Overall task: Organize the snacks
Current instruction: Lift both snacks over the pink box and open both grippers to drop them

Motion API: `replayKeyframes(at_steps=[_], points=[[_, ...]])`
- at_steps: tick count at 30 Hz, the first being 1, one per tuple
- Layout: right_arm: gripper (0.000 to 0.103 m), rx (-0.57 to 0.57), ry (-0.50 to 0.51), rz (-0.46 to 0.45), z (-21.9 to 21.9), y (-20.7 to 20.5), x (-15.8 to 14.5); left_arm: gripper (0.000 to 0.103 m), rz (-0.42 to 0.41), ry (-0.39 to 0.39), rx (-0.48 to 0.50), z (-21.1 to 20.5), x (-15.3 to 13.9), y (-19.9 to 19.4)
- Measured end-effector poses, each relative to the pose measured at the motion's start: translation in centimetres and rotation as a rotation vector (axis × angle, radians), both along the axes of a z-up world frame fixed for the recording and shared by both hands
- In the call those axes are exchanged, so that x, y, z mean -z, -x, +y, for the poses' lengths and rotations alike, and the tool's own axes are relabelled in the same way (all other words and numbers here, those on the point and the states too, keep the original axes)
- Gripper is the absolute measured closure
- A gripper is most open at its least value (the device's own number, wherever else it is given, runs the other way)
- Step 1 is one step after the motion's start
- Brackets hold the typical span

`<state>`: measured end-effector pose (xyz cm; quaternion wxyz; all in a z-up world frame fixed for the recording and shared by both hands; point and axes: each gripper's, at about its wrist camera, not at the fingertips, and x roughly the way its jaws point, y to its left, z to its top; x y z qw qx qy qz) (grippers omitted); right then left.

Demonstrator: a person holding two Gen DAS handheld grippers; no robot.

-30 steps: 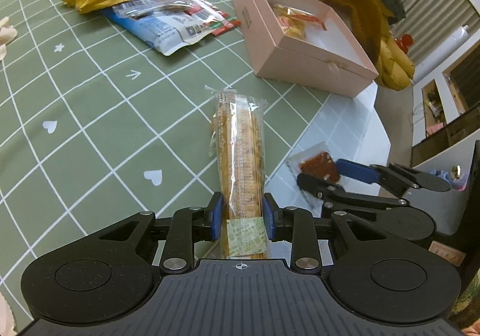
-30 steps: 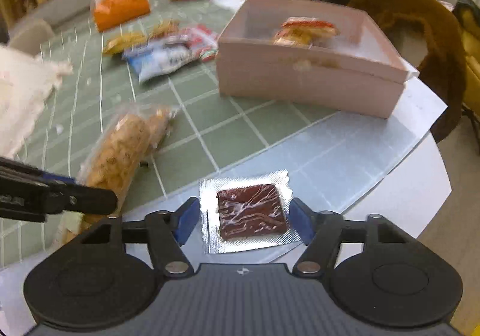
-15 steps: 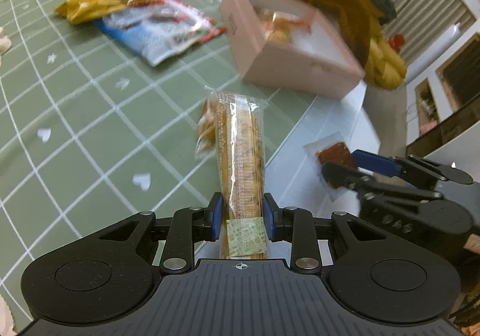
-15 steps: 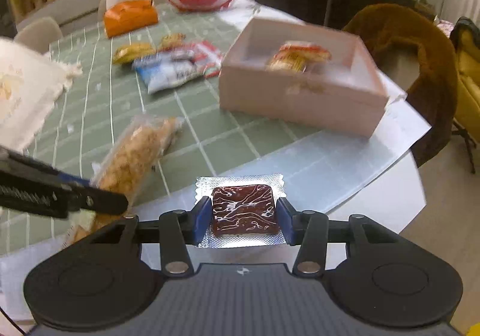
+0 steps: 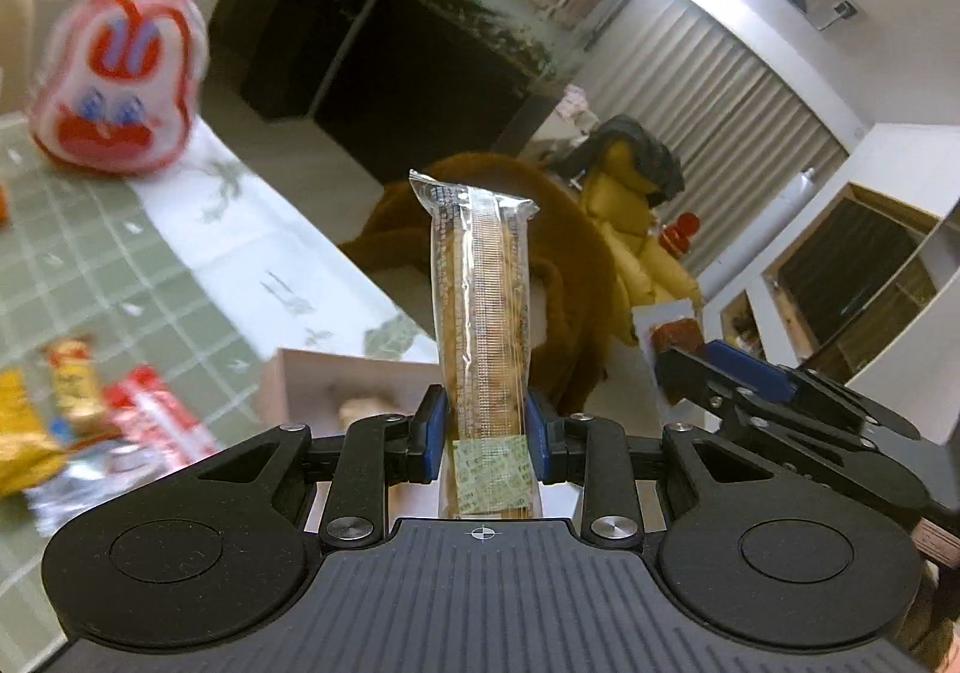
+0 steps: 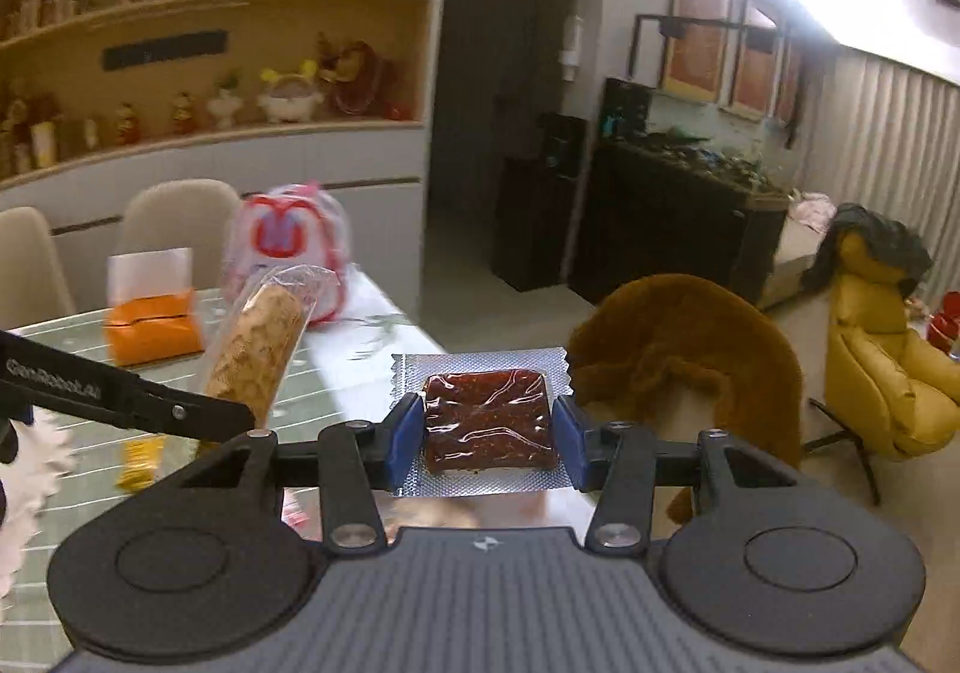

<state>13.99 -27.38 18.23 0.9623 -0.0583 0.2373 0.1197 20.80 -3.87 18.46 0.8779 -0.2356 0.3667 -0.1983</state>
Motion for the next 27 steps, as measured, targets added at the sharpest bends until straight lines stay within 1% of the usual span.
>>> replayKeyframes(at_steps=[2, 3, 4, 5, 6, 7, 8, 10, 11, 14, 15, 17, 18, 20, 23, 27], points=[[0.056, 0.013, 0.004, 0.018, -0.7, -2.1, 1.0, 0.071, 0.082, 0.063, 0.001, -1.5, 3.0, -2.9], [0.056, 0.023, 0.012, 0.03, -1.2, -3.1, 1.8, 0.068, 0.127, 0.085, 0.009, -2.3, 4.7, -4.1], [0.056, 0.028, 0.019, 0.046, -1.2, -4.1, 2.6, 0.065, 0.178, 0.1, 0.022, -3.3, 6.7, -5.5], [0.056, 0.03, 0.025, 0.064, -1.5, -4.9, 3.5, 0.066, 0.216, 0.105, 0.031, -4.1, 8.4, -6.5], [0.056, 0.031, 0.029, 0.09, -1.8, -5.7, 4.5, 0.066, 0.241, 0.107, 0.031, -4.5, 9.8, -7.2], [0.056, 0.029, 0.034, 0.114, -2.0, -6.3, 5.5, 0.066, 0.248, 0.112, 0.023, -4.4, 10.7, -7.5], [0.056, 0.026, 0.033, 0.136, -2.2, -6.8, 6.4, 0.066, 0.243, 0.116, 0.011, -3.9, 11.0, -7.7], [0.056, 0.005, 0.002, 0.187, -2.4, -7.4, 8.2, 0.066, 0.221, 0.106, -0.015, -2.4, 10.8, -7.4], [0.056, -0.009, -0.019, 0.219, -2.4, -8.0, 9.0, 0.066, 0.2, 0.085, -0.035, -1.5, 10.4, -7.1], [0.056, -0.084, -0.11, 0.322, -1.6, -9.4, 11.6, 0.066, 0.14, 0.006, -0.134, 1.6, 9.6, -5.4], [0.056, -0.112, -0.145, 0.374, -1.1, -10.0, 12.3, 0.066, 0.135, -0.007, -0.166, 2.9, 9.8, -4.8], [0.053, -0.123, -0.179, 0.423, -0.4, -10.5, 13.2, 0.066, 0.135, -0.031, -0.235, 5.1, 10.1, -3.4], [0.047, -0.114, -0.172, 0.424, 0.2, -10.4, 13.3, 0.066, 0.148, -0.039, -0.271, 6.3, 10.4, -2.6], [0.041, -0.101, -0.15, 0.411, 1.0, -9.8, 13.2, 0.066, 0.181, -0.036, -0.313, 8.1, 10.9, -1.4], [0.04, -0.113, -0.126, 0.405, 2.3, -8.5, 12.7, 0.066, 0.216, -0.03, -0.355, 10.5, 12.1, 0.5], [0.039, -0.159, -0.098, 0.397, 5.8, -6.5, 12.2, 0.066, 0.267, -0.048, -0.436, 13.1, 13.2, 3.2]])
